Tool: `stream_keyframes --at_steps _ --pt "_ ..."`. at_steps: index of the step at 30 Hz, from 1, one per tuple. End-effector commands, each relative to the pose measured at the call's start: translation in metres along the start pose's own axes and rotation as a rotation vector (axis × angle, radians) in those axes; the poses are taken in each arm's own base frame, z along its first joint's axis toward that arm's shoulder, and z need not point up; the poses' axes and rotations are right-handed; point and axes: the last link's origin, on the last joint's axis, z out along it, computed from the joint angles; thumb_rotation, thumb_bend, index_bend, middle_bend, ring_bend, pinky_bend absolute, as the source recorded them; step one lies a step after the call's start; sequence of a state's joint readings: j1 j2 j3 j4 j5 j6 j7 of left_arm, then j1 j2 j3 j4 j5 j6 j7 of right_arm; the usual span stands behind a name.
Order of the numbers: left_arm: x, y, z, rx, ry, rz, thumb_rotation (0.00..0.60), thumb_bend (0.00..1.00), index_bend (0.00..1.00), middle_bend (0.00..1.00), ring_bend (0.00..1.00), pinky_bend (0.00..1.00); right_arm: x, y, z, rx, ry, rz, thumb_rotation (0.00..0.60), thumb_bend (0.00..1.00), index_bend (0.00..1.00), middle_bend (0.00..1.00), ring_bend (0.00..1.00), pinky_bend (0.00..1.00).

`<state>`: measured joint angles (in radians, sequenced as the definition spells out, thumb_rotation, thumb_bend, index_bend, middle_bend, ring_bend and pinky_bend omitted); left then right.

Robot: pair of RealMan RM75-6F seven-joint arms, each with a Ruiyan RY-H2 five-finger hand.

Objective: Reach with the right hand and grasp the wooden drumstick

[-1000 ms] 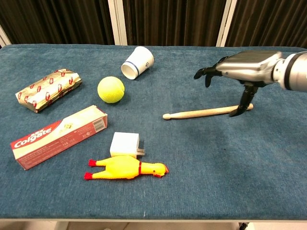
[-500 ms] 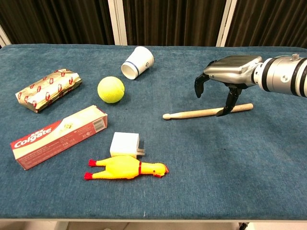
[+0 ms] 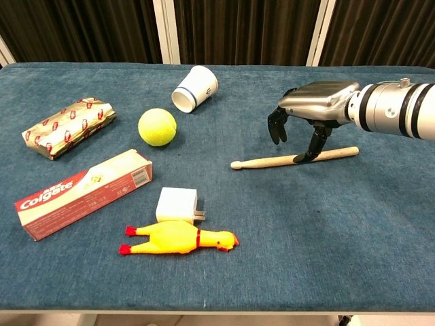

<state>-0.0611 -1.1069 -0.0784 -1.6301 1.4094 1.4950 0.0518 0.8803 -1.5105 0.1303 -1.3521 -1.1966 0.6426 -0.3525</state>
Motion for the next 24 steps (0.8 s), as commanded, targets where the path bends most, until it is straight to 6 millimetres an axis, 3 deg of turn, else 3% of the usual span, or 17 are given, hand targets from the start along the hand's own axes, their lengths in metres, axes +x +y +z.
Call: stream_keyframes --at_steps 1,24 --pt "0.0 0.0 0.0 0.001 0.0 0.0 0.6 0.41 0.07 0.0 0.03 0.15 -0.003 -0.001 0.0 0.001 -0.006 0.001 0.6 0.39 0.5 0.5 0.33 0.08" --pt "0.0 0.0 0.0 0.007 -0.009 0.003 0.6 0.41 0.07 0.0 0.03 0.15 -0.012 -0.007 0.01 -0.007 -0.02 -0.003 0.6 0.48 0.57 0.56 0.39 0.08"
